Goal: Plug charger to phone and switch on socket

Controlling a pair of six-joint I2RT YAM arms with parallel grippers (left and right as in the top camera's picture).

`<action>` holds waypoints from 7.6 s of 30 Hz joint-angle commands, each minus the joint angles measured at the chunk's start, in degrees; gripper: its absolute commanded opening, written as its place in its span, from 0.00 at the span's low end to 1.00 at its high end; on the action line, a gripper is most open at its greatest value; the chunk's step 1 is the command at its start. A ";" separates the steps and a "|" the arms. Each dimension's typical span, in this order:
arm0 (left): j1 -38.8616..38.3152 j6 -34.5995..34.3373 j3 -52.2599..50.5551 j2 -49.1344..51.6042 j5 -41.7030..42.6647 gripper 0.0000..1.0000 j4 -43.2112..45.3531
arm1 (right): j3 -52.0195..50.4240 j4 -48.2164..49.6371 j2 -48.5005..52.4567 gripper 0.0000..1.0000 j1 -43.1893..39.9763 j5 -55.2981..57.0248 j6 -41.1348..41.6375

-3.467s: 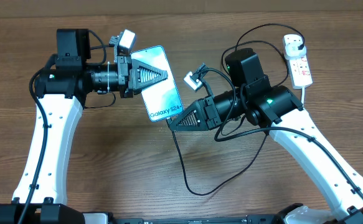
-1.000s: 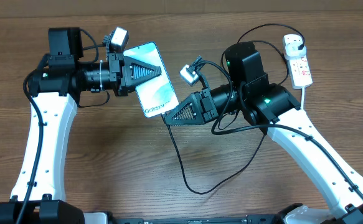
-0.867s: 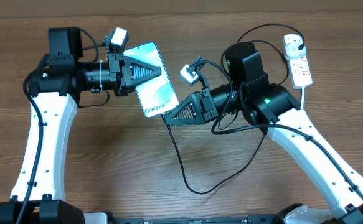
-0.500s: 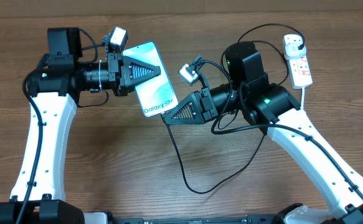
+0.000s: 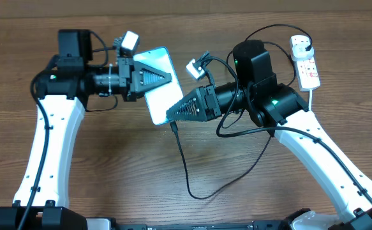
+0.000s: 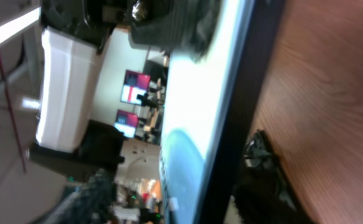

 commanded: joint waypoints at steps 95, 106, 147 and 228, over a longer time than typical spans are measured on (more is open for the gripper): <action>3.41 4.35 0.11 -0.68 0.85 0.04 -4.94 | 1.29 -7.96 0.20 0.04 2.10 0.46 -3.30; 2.10 8.72 0.11 -0.68 0.26 0.04 -9.81 | 1.29 -6.62 0.20 0.04 2.10 0.15 -3.17; 0.79 9.51 0.11 -0.68 0.50 0.04 -11.69 | 1.29 -5.16 0.55 0.04 2.10 2.01 -1.11; -15.45 -0.26 0.11 37.33 -37.64 0.04 30.36 | -4.26 -37.79 0.72 1.00 -18.14 59.91 -11.30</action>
